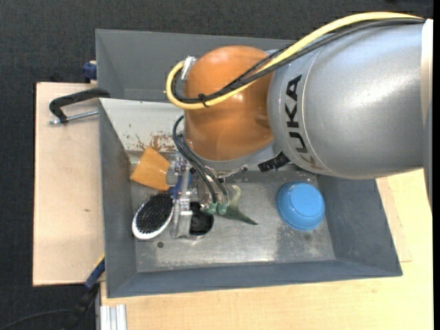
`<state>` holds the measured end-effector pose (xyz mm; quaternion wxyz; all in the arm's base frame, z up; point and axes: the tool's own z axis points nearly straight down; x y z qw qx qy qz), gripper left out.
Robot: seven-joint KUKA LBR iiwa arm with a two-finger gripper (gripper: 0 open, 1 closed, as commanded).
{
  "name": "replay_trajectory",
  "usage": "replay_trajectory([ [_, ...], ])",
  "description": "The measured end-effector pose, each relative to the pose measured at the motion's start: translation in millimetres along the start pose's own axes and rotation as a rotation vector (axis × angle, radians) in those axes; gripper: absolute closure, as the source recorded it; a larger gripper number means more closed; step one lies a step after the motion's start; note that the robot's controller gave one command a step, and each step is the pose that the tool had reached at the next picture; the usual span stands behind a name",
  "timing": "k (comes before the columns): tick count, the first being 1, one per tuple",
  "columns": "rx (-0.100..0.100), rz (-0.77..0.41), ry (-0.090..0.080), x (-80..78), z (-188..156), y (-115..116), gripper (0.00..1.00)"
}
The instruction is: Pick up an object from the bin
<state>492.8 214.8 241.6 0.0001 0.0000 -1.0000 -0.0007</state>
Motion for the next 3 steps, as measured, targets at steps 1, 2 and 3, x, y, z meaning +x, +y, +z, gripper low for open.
replay_trajectory([
  [1,-0.004,-0.353,-0.02,-44.8,166.6,4.8,0.0],
  [2,-0.004,-0.352,-0.015,-43.0,166.0,4.5,1.0],
  [3,0.001,-0.794,-0.012,-39.4,-15.2,-10.7,1.0],
])
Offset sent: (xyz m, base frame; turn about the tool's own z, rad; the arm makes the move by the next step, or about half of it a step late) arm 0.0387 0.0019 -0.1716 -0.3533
